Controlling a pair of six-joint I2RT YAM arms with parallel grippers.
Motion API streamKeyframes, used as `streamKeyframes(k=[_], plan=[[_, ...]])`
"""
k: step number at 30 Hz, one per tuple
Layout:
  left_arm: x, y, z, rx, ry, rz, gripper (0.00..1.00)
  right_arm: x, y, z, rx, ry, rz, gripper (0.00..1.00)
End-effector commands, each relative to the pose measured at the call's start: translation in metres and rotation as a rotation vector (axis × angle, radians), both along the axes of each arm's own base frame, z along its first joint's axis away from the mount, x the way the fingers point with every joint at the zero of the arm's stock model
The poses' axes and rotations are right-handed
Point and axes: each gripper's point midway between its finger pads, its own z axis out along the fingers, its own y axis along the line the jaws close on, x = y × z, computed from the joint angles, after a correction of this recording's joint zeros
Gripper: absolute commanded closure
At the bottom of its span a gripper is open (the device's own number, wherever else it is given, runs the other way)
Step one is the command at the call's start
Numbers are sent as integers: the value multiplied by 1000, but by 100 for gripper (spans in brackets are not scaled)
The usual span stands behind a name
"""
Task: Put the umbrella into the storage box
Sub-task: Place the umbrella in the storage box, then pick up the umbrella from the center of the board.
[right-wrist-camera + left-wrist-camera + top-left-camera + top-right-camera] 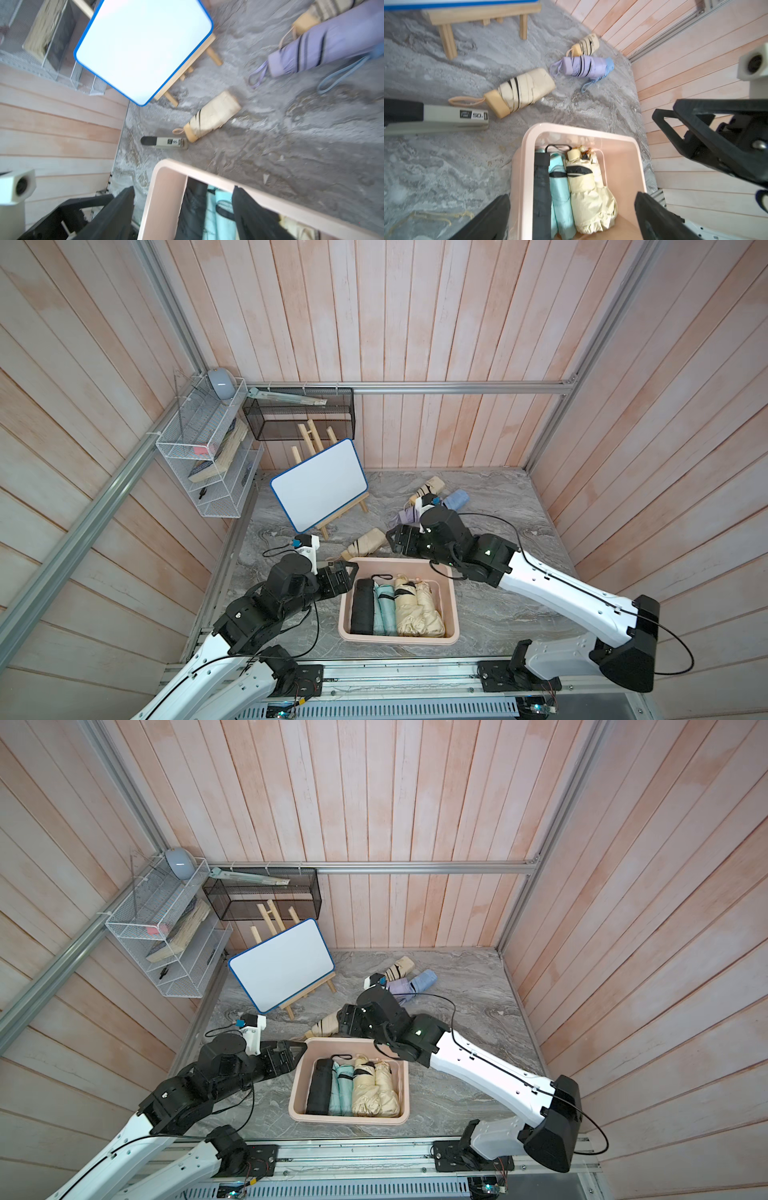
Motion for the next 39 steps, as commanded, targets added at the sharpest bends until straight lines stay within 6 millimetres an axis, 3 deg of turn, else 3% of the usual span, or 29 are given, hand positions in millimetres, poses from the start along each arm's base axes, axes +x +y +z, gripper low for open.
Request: streamKeyframes(k=[1, 9, 15, 19, 24, 29, 34, 39], plan=[[27, -3, 35, 16, -212, 20, 1, 19, -31, -5, -46, -38, -15, 20], [58, -5, 55, 57, -446, 79, 1, 84, -107, -34, 1, -32, -178, 18], [77, -13, 62, 90, -542, 89, 1, 124, -134, -67, 90, 15, -219, 17], [91, -17, 57, 131, -531, 82, 0, 145, -130, -84, 49, 31, -142, 17], [117, -18, 31, 195, -373, 54, 0, 165, -115, -97, -14, 60, -41, 17], [141, -24, 8, 268, -190, 11, 0, 170, -102, -95, -16, 57, 44, 18], [153, -38, -6, 358, -195, -134, 2, 171, -99, -91, -55, 37, 107, 18], [167, -35, -31, 481, -99, -279, 6, 171, -103, -87, -79, 30, 105, 18]])
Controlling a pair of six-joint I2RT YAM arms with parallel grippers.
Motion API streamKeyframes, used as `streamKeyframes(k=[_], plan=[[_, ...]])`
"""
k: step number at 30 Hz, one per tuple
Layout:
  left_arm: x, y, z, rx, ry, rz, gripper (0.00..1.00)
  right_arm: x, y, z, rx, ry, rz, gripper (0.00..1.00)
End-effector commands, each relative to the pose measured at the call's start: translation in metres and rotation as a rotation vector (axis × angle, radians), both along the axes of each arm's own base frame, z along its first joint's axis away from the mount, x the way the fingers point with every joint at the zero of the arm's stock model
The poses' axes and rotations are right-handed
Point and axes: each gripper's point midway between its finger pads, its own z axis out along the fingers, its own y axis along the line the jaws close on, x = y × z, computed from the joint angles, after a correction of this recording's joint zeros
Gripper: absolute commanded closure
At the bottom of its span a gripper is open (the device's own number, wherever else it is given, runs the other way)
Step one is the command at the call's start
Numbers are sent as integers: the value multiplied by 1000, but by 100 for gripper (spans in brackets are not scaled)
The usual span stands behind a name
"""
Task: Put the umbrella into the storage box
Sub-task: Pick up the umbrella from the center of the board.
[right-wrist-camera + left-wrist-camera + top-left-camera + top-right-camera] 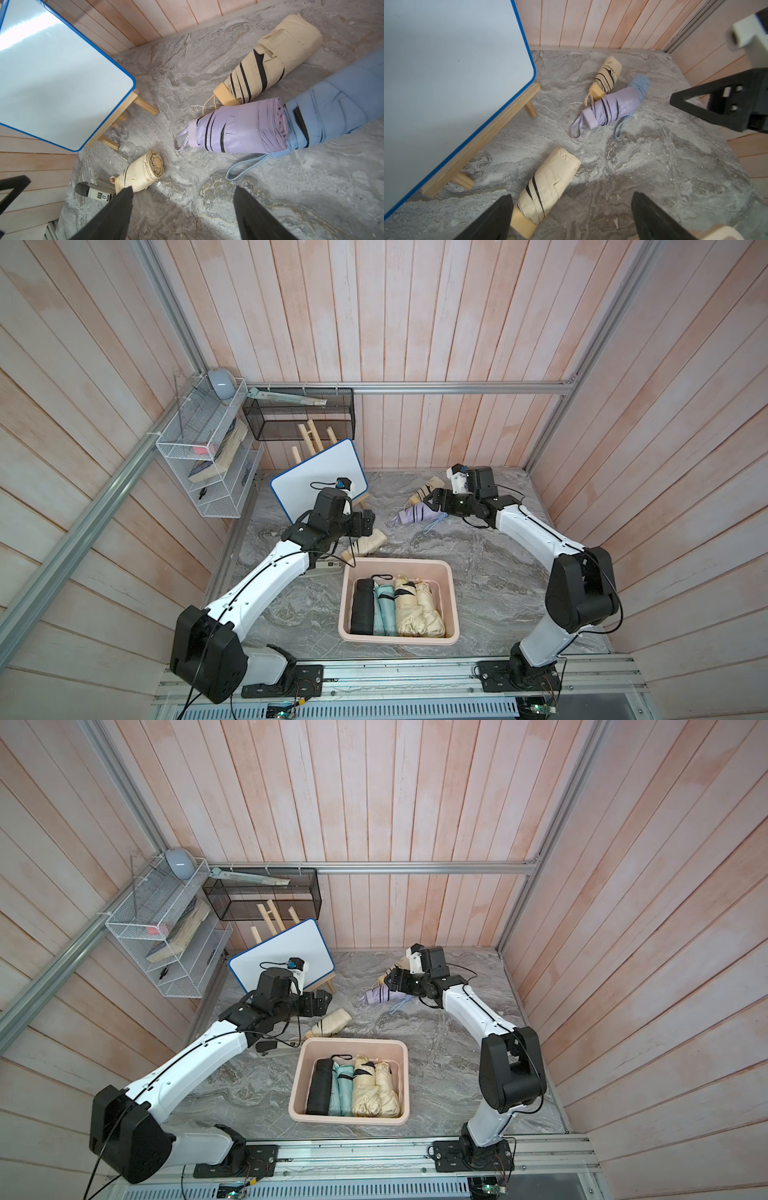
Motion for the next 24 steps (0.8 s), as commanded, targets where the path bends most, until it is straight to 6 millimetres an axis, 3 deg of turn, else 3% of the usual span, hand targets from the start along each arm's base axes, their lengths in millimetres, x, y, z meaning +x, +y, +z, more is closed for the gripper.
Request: streamKeyframes(k=[1, 11, 24], plan=[[-2, -1, -16, 131, 63, -145, 7, -4, -1, -1, -30, 10, 32, 18], [20, -6, -65, 338, 183, -306, 7, -10, -9, 5, -39, 28, -10, 19], [27, -9, -125, 448, 357, -477, 9, -15, -18, 8, -62, 48, -50, 19]])
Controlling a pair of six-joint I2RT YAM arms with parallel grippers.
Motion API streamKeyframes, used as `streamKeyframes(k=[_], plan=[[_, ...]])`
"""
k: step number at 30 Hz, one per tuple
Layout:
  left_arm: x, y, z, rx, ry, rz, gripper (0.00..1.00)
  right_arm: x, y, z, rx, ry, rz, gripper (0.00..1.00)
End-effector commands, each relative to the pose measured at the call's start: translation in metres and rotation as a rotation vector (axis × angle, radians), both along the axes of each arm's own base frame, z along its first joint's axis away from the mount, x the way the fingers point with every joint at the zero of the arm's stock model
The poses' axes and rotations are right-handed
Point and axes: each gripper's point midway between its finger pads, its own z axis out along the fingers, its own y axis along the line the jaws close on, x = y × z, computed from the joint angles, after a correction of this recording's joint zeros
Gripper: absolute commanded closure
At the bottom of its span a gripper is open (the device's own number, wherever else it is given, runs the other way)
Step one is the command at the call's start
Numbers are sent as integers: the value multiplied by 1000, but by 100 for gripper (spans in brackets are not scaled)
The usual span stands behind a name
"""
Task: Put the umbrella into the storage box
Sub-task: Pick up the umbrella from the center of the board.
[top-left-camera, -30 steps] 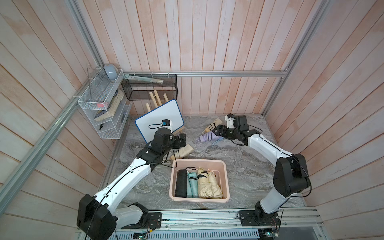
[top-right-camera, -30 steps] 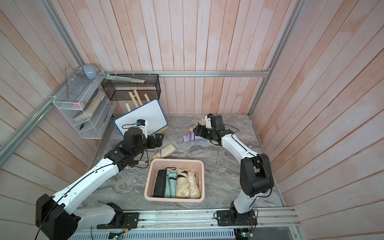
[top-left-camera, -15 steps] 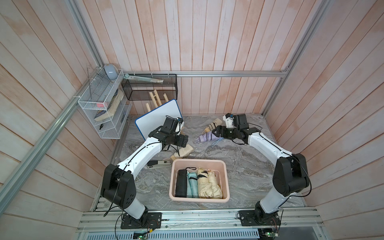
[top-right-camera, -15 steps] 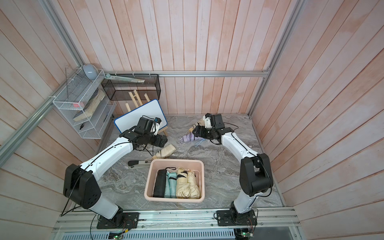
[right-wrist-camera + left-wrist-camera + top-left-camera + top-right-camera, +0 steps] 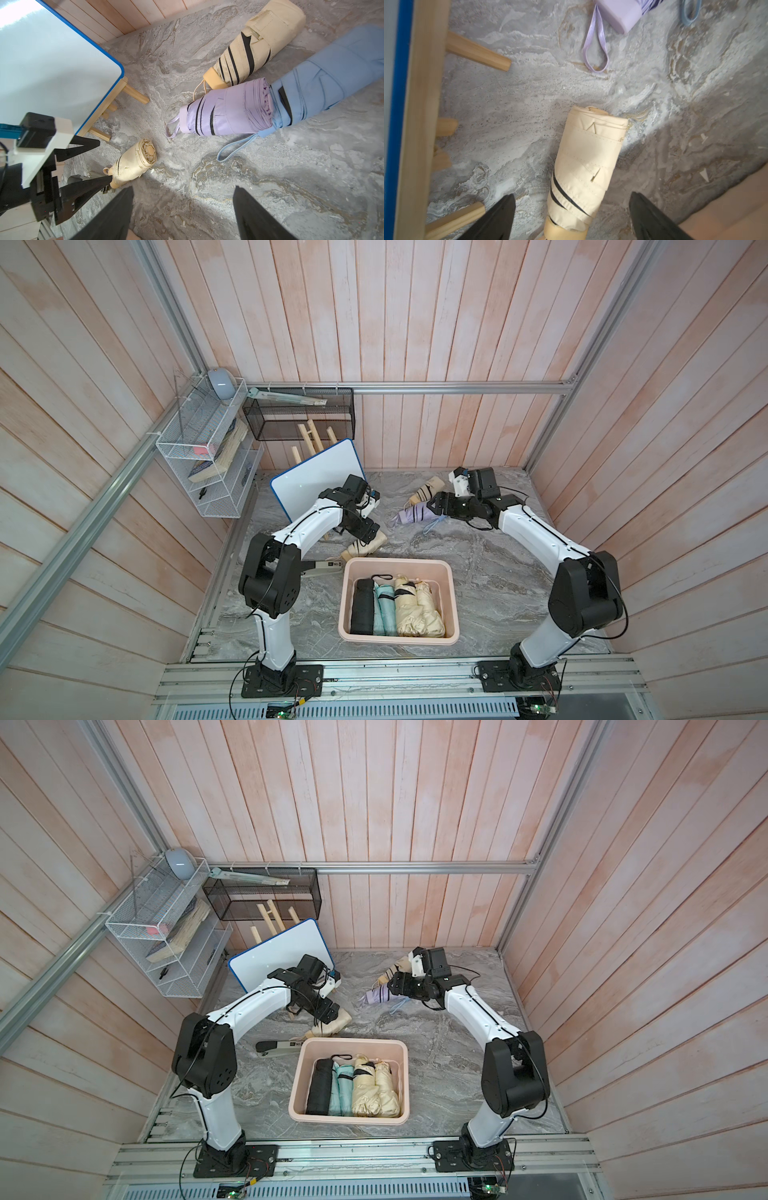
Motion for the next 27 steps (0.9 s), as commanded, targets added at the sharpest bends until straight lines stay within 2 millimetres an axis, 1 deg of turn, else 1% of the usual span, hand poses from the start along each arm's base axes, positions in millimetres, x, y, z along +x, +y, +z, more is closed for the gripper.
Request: streamKeyframes(k=[1, 6, 9, 15, 18, 21, 27], plan=[[-6, -2, -9, 7, 60, -63, 9, -1, -7, 10, -15, -4, -28, 19], [-16, -3, -31, 20, 161, -67, 9, -5, -10, 10, -31, 11, -36, 19], [-19, -4, -39, 17, 188, -65, 9, -8, -12, 6, -43, 27, -38, 19], [-21, 0, -50, 37, 201, -62, 5, -10, -14, 5, -43, 37, -52, 19], [-20, 5, -61, 81, 194, -66, 5, -10, -13, 4, -39, 40, -57, 20], [-17, 9, -69, 110, 186, -59, 7, -10, -13, 4, -40, 40, -60, 20], [-11, 10, -80, 136, 154, -58, 12, -7, -12, 6, -30, 36, -68, 20]])
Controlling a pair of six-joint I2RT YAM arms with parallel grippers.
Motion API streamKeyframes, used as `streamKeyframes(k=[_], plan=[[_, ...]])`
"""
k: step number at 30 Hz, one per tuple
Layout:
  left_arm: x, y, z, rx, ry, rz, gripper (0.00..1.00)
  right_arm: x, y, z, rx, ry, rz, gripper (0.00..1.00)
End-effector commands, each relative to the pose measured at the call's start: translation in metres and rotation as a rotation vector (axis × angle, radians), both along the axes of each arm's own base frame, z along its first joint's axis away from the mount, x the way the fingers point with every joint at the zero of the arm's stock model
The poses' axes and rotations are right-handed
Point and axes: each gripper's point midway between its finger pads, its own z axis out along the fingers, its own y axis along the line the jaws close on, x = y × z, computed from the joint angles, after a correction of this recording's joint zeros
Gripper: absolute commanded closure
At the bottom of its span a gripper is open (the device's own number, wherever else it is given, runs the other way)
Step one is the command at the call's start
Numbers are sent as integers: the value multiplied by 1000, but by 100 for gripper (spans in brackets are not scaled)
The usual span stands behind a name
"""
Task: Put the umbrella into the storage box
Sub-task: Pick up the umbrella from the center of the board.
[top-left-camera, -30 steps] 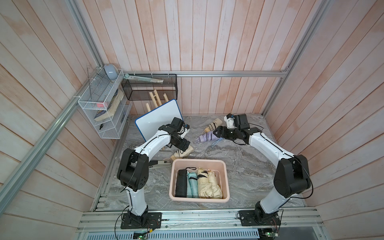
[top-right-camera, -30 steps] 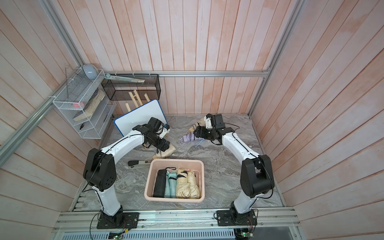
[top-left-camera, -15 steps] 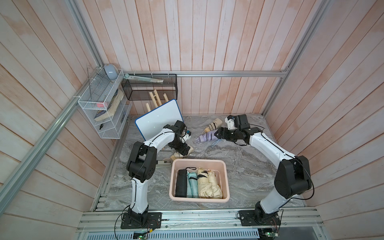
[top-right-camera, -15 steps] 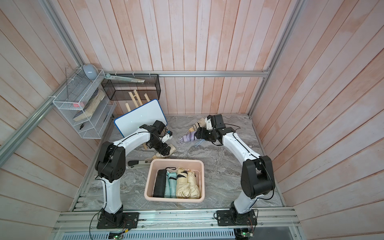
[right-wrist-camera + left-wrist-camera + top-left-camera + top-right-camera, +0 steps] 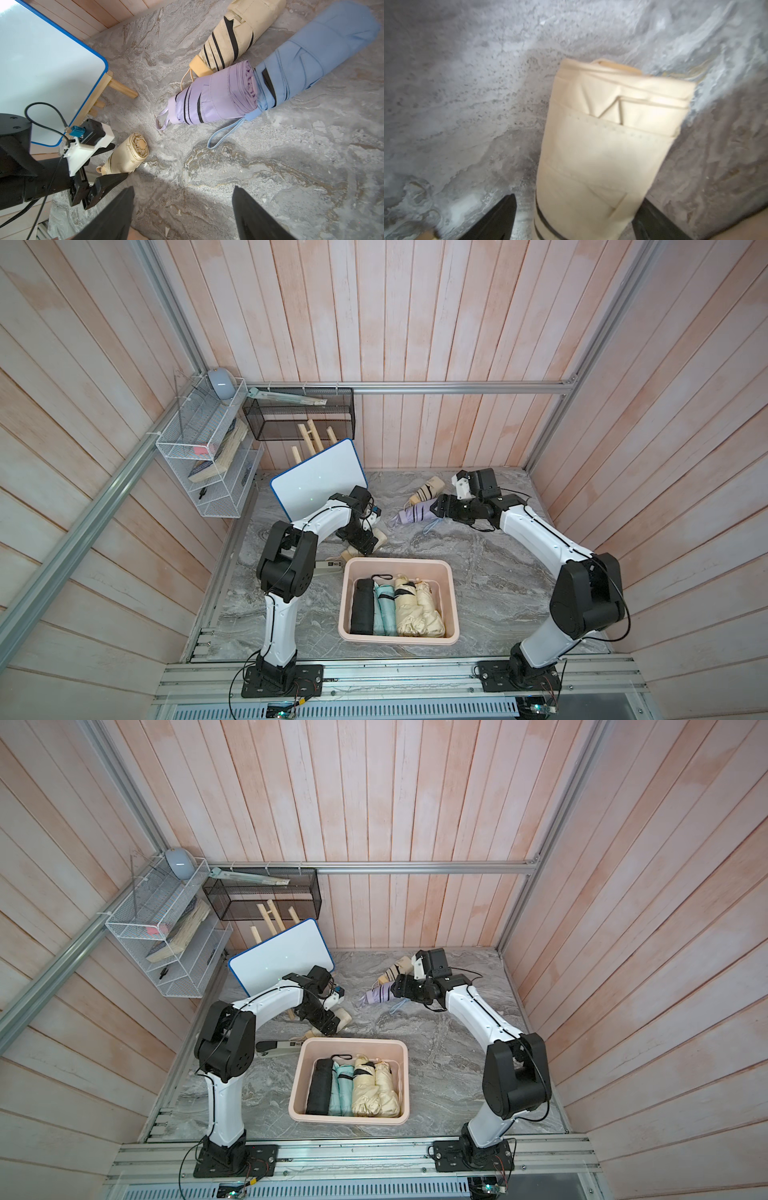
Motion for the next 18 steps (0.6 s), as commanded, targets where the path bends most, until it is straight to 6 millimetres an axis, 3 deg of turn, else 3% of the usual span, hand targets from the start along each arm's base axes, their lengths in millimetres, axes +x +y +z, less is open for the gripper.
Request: streamKeyframes(k=[1, 7, 12, 18], plan=[[4, 0, -14, 29, -16, -14, 12, 1, -2, 13, 5, -21, -19, 21], [6, 1, -23, 53, -28, -20, 23, 3, 1, 13, 12, -21, -20, 21], [9, 0, -17, 69, -65, -41, 39, 1, 0, 13, 13, -19, -22, 22], [12, -3, -7, 70, -93, -48, 47, -2, -1, 15, 18, -25, -26, 22]])
